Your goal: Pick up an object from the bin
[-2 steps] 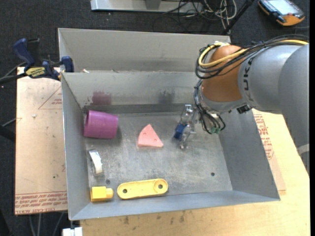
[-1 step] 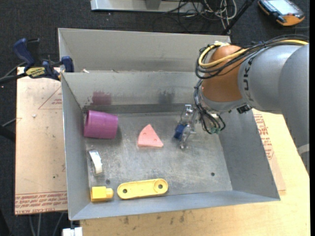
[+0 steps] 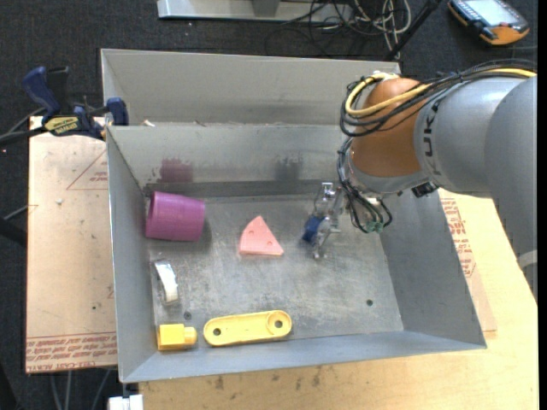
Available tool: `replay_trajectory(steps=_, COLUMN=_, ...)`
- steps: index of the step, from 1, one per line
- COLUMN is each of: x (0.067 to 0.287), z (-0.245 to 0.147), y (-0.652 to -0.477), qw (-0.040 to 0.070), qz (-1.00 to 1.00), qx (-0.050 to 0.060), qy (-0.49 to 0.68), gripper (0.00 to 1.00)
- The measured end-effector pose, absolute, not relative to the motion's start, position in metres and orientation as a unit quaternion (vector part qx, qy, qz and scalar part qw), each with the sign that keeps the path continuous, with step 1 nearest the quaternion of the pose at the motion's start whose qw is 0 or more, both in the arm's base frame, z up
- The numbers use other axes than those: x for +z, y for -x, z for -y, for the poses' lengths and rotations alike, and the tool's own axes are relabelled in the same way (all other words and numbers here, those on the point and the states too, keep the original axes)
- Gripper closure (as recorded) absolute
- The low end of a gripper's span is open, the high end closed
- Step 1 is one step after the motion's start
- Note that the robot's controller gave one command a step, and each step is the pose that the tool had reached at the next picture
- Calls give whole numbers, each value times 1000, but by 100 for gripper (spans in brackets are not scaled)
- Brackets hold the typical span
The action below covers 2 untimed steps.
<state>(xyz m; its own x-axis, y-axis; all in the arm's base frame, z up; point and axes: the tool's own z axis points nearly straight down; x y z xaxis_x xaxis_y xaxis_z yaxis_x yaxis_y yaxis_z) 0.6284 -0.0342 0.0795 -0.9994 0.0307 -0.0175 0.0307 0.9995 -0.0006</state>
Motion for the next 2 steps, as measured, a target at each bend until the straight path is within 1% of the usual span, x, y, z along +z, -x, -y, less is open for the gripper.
replay_trajectory(steps=1, x=188, z=45, y=-653, qw=2, qz=-998, qx=0, qy=57, gripper=100)
replay_trajectory(steps=2, x=188, z=45, y=-653, qw=2, qz=-998, qx=0, qy=58, gripper=100)
